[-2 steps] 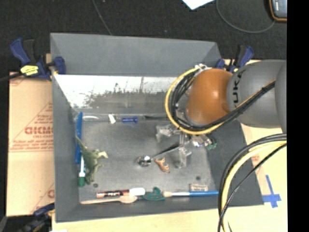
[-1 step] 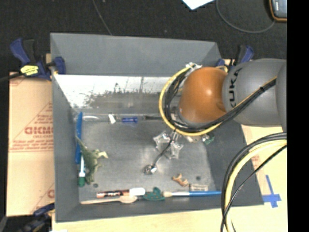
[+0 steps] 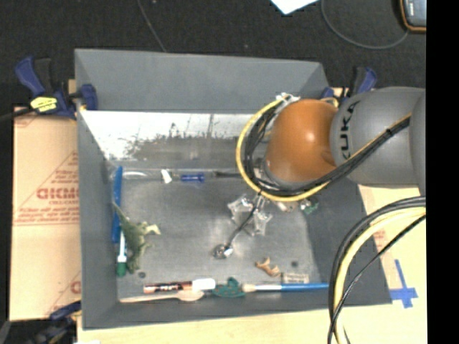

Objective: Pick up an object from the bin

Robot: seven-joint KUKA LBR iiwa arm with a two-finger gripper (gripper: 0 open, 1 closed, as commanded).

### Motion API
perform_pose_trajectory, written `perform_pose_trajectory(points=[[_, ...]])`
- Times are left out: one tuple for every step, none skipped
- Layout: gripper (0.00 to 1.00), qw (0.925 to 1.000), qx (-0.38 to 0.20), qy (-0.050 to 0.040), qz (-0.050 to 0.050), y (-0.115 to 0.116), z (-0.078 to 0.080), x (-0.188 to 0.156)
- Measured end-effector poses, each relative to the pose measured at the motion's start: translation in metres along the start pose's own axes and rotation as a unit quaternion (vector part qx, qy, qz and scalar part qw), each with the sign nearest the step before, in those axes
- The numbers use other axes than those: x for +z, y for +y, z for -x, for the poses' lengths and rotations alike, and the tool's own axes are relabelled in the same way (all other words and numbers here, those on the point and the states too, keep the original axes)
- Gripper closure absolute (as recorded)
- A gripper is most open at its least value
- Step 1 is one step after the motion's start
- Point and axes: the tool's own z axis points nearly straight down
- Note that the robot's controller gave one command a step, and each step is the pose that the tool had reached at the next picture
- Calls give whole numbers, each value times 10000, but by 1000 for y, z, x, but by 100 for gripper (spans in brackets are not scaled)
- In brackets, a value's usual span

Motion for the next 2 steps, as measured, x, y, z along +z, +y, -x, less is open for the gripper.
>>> perform_pose_trajectory(points=[[100, 10000, 4, 1, 1, 0, 0, -7], [100, 10000, 14, -24, -19, -1, 1, -20]])
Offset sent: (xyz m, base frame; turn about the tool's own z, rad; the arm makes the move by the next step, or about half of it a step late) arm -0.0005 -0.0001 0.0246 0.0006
